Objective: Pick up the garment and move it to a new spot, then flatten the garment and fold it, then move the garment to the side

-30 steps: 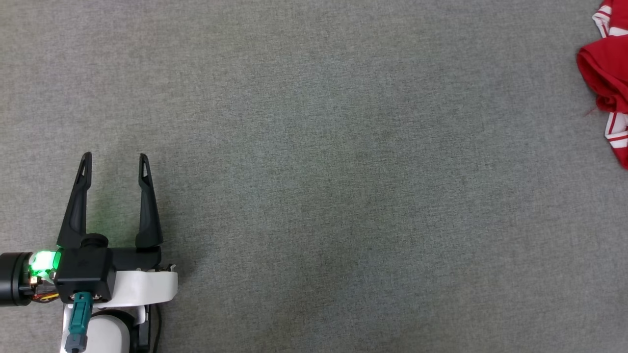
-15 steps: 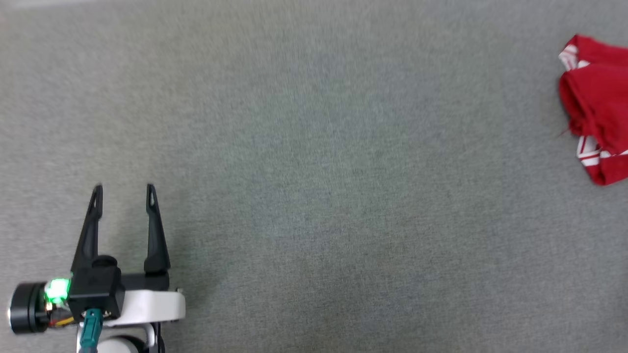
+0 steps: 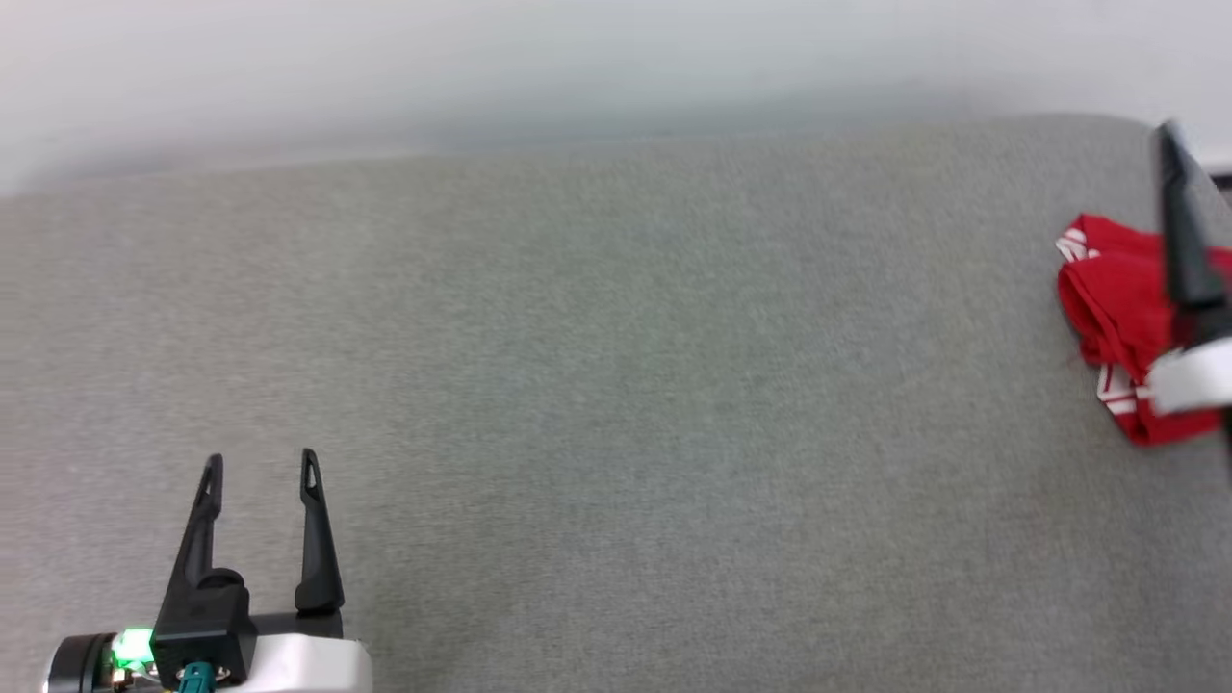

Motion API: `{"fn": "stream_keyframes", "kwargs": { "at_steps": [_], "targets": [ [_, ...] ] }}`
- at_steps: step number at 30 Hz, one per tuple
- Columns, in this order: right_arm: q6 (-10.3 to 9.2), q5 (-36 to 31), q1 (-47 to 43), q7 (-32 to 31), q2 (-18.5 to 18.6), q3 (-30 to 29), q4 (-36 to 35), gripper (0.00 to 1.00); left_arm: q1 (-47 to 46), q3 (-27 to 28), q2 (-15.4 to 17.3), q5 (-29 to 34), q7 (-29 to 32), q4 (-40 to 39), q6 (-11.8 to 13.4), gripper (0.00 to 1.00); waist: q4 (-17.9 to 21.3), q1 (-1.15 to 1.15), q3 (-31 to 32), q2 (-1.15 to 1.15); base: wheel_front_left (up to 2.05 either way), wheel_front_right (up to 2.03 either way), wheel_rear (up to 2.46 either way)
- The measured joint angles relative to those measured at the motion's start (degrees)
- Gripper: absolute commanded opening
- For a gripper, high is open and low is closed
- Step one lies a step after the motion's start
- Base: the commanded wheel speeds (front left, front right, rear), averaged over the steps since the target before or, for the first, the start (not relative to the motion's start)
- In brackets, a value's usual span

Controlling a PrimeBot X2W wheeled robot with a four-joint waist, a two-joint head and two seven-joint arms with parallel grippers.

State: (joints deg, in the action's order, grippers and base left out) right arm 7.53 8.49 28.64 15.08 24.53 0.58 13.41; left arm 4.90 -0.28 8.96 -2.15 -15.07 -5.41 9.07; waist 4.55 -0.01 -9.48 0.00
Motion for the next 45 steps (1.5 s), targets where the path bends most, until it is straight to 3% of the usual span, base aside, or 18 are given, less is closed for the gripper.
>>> {"fn": "stream_keyframes", "kwargs": {
  "at_steps": [5, 14, 24, 42, 43, 45],
  "targets": [
    [0.0, -2.9, -10.3, 0.0, -6.9, -1.4, -9.3, 1.0, 1.0, -0.4, -0.5, 0.2, 0.0, 0.9, -0.6, 1.0, -2.0, 0.0, 3.0, 0.0, 0.0, 0.0, 0.0],
    [0.0, -3.1, -26.3, 0.0, -16.4, -3.7, -9.3, 1.0, 3.1, -1.2, -0.9, 0.4, 0.0, 3.0, -2.0, 1.0, -5.1, 0.0, 7.9, 0.0, 0.0, 0.0, 0.0],
    [0.0, -3.5, -33.1, 0.0, -20.1, -5.7, -8.6, 1.0, 4.9, -1.4, -1.0, 0.4, 0.0, 4.6, -3.1, 1.0, -6.1, 0.0, 10.4, 0.0, 0.0, 0.0, 0.0],
    [0.0, -4.2, -35.2, 0.0, -21.3, -5.2, -8.6, 1.0, 5.7, -1.1, -1.6, 0.5, 0.0, 5.4, -4.5, 1.0, -5.9, 0.01, 11.4, 0.0, 0.0, 0.0, 0.0],
    [0.0, -4.2, -35.3, 0.0, -21.3, -5.2, -8.5, 0.0, 5.7, -1.1, -1.6, 0.4, 0.0, 5.5, -4.6, 0.0, -5.9, 0.02, 11.4, 0.0, 0.0, 0.0, 0.0],
    [0.01, -4.2, -35.6, 0.0, -21.4, -5.2, -7.5, 0.0, 5.8, -1.2, -1.9, 0.4, 0.0, 6.5, -4.6, 0.0, -5.9, 0.01, 11.4, 0.0, 0.0, 0.0, 0.0]
  ]
}}
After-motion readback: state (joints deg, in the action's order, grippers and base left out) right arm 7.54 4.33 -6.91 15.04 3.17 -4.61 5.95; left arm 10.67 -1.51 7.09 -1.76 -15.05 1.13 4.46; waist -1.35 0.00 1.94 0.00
